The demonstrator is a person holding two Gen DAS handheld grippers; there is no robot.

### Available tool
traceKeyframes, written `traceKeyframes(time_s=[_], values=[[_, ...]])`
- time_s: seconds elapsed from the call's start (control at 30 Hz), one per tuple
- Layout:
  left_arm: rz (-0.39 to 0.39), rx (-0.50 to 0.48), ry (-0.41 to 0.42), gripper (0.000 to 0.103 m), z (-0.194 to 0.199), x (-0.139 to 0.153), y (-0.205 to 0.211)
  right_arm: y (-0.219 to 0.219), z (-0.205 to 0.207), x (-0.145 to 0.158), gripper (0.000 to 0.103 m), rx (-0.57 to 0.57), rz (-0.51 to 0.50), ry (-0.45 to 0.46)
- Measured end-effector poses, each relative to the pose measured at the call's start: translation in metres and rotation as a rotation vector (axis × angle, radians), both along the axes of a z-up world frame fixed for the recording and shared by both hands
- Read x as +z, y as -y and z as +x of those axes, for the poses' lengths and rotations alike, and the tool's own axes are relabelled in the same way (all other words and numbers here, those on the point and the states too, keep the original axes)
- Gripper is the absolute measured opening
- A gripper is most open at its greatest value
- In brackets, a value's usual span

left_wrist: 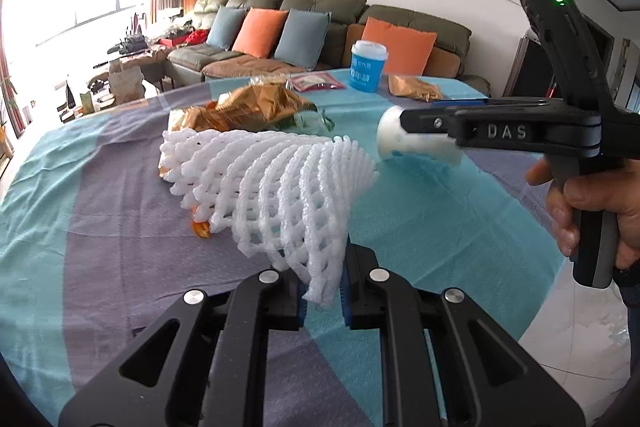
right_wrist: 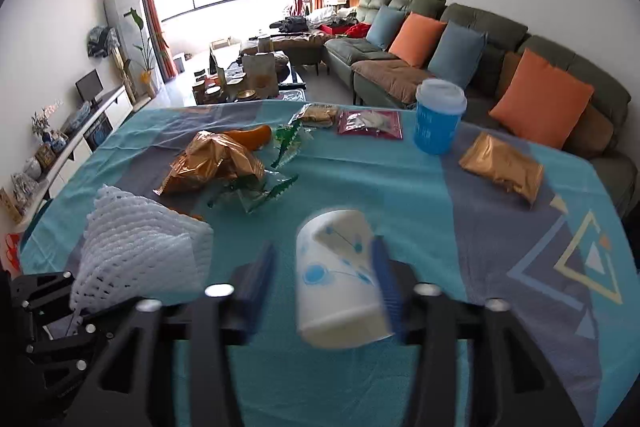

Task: Collect trash
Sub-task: 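Lift the netting and paper cup and carry both toward the teal bin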

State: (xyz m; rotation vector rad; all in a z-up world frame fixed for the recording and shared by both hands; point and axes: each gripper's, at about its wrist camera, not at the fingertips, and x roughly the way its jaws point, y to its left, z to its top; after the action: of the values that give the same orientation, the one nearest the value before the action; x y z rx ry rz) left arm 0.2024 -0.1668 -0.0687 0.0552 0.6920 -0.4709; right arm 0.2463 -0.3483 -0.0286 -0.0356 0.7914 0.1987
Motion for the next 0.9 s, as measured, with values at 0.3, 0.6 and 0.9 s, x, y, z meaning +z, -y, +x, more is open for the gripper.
traceKeyframes(time_s=[0.3,0.6,0.9], values=[[-0.020,0.043,0.008,0.012,-0.009,0.005,-0.018,-0.008,0.009,-0.019,0.074,0.002,-0.064,-0.069],[-0.034,0.053,0.012,0.012,-0.011,0.007,-0.023,-0.011,0.010,-0.035,0.058,0.002,-0.207,-0.108],[-0.056,0.083,0.035,0.012,-0.017,0.017,-0.036,-0.047,-0.002,-0.045,0.043,0.095,-0.552,-0.085]])
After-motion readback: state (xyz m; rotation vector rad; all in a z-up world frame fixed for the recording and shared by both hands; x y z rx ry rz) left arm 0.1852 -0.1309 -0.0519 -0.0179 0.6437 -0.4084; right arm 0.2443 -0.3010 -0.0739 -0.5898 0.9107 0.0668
